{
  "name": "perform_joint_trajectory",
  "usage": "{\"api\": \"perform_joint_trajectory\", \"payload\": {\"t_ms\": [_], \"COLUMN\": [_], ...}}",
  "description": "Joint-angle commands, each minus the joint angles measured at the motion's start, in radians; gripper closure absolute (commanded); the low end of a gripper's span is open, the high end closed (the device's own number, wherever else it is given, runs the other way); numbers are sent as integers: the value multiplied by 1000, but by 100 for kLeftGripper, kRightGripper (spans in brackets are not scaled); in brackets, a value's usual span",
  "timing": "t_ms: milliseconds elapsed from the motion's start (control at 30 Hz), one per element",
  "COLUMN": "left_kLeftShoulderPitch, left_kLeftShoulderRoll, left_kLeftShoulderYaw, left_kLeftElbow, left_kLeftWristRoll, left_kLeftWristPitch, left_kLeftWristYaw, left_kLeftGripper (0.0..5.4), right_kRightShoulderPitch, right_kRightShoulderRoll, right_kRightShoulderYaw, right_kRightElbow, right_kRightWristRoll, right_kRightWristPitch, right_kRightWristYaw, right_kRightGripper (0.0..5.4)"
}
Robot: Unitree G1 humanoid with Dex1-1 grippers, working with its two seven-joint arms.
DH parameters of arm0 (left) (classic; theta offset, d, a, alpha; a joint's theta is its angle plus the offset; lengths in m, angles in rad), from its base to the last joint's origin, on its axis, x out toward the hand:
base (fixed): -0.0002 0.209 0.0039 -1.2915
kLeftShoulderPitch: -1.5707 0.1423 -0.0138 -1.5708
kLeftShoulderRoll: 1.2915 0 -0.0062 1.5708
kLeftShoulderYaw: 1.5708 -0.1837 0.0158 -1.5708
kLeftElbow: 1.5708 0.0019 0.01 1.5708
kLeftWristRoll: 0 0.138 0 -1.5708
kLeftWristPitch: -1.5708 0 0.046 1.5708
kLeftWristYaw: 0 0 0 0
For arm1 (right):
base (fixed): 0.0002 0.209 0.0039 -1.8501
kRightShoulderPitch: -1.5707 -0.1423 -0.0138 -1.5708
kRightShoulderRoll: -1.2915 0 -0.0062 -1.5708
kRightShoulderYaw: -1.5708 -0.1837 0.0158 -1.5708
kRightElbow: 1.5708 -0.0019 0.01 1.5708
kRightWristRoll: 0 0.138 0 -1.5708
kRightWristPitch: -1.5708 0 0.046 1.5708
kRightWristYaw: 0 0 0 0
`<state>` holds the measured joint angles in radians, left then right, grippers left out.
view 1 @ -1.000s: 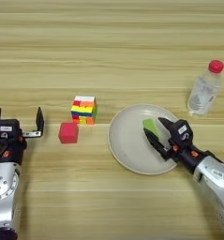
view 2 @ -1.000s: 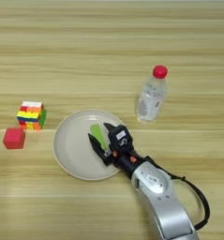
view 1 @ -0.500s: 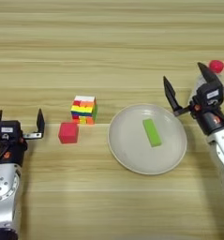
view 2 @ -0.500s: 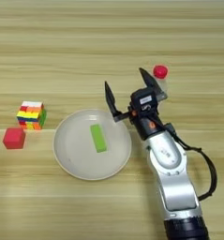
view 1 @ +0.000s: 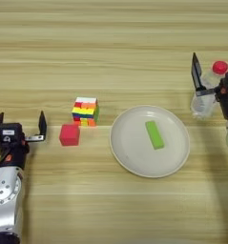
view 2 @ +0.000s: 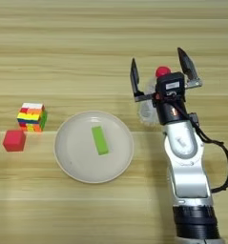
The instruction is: Move the objects on the table
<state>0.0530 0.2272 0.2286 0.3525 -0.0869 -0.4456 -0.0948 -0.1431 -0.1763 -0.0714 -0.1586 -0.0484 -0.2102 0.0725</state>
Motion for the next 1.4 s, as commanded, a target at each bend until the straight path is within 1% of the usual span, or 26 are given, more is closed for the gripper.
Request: {"api": "perform_joint_trajectory", "payload": {"t_ms": [33,233,367,533,633,833,1133,1400], "left_kLeftShoulderPitch": [-5,-5,-5,-6,-6,-4,1,4], "left_kLeftShoulderRoll": [-1,-3,-5,-5,-6,-6,-9,-10], "left_kLeftShoulderYaw": [-5,-8,-9,-9,-10,-10,-10,-10], "left_kLeftElbow": [2,1,0,4,4,2,-4,-10], "left_kLeftWristRoll": [7,10,11,12,13,13,15,16], "left_kLeftWristPitch": [8,8,8,7,7,7,7,10], "left_kLeftWristYaw": [0,0,2,3,3,3,6,6], "left_kLeftGripper": [0,0,0,0,0,0,0,0], "right_kRightShoulderPitch": [-37,-79,-106,-132,-140,-138,-140,-149], "right_kRightShoulderRoll": [-12,-7,-8,-9,-9,-6,-6,-8], "right_kRightShoulderYaw": [-30,-80,-108,-124,-125,-111,-102,-94], "right_kRightElbow": [72,194,261,332,355,360,386,426], "right_kRightWristRoll": [17,118,164,200,209,214,207,201], "right_kRightWristPitch": [14,63,78,88,89,96,116,116], "right_kRightWristYaw": [-4,19,30,46,55,76,87,90], "right_kRightGripper": [1,1,1,1,1,1,1,1]}}
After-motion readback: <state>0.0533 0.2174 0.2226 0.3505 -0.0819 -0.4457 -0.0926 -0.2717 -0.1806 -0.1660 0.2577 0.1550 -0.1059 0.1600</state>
